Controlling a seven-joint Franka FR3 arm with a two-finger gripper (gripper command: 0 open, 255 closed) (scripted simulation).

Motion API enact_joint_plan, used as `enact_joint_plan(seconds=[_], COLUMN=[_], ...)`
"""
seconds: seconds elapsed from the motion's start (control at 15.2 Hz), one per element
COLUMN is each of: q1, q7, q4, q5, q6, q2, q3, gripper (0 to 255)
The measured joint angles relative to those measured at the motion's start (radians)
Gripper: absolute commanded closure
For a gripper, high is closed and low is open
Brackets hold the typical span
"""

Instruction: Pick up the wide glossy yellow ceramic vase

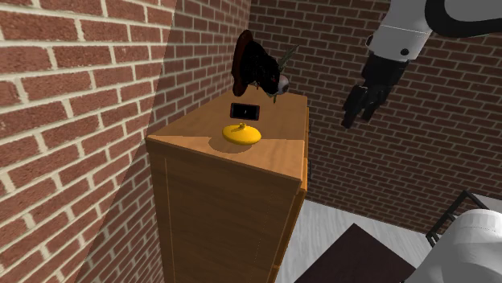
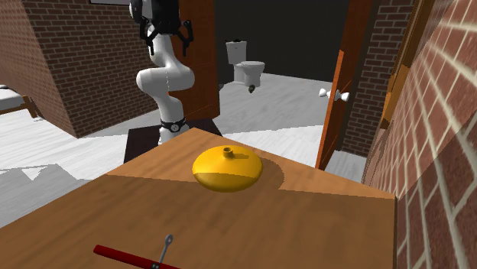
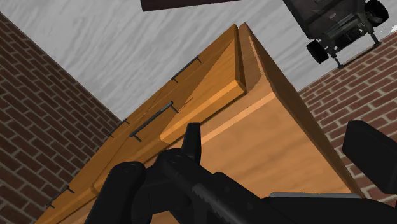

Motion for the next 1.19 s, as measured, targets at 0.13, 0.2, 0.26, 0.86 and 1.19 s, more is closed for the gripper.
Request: enact_joint_plan(seconds=[0.13, 0.2, 0.26, 0.86, 1.19], q1=[-0.001, -0.001, -0.002, -0.013, -0.016], q7=[0.003, 0.01, 0.019, 0.088, 0.124], q4=[0.006, 0.014, 0.032, 0.207, 0.365], q5=[0.002, 0.005, 0.008, 0.023, 0.018], q6=[0.009, 0.028, 0.044, 0.186, 0.211], q2=[0.016, 0.045, 0.081, 0.417, 0.61], q3=[0.002, 0.006, 0.011, 0.048, 0.064], gripper=[0, 0, 0, 0, 0])
